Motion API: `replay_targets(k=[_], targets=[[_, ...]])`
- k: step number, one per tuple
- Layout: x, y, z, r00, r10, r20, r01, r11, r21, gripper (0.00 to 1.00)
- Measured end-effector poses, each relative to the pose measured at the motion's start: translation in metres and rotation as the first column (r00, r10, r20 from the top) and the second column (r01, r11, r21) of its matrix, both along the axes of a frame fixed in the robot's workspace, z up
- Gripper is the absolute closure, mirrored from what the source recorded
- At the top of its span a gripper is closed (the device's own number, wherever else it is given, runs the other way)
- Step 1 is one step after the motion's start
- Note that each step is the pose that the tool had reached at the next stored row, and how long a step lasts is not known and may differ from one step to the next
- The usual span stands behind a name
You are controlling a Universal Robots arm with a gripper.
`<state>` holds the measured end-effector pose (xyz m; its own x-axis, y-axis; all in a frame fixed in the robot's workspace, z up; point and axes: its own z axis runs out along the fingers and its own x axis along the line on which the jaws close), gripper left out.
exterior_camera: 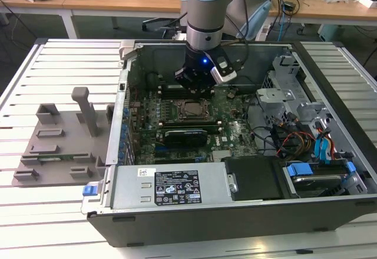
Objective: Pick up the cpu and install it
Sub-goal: 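Install the first cpu locking lever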
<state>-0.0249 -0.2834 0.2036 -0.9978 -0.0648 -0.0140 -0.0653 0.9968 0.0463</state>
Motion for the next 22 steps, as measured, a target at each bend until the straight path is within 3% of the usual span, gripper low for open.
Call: replay_targets(k=[12, 16, 18, 22], targets=[[0.0028, -0.0015, -0.0033, 1.0, 0.0, 0.0, 0.0, 1.0, -0.0002, 0.89], [0.0029, -0.0015, 0.0053, 1.0, 0.0, 0.0, 0.0, 1.0, -0.0044, 0.89], [0.0029, -0.0015, 0.0099, 1.0, 0.0, -0.0001, 0.0, 0.9999, -0.0112, 0.89], [0.0028, -0.002, 0.0117, 1.0, 0.0, -0.0001, 0.0, 0.9997, -0.0227, 0.89]])
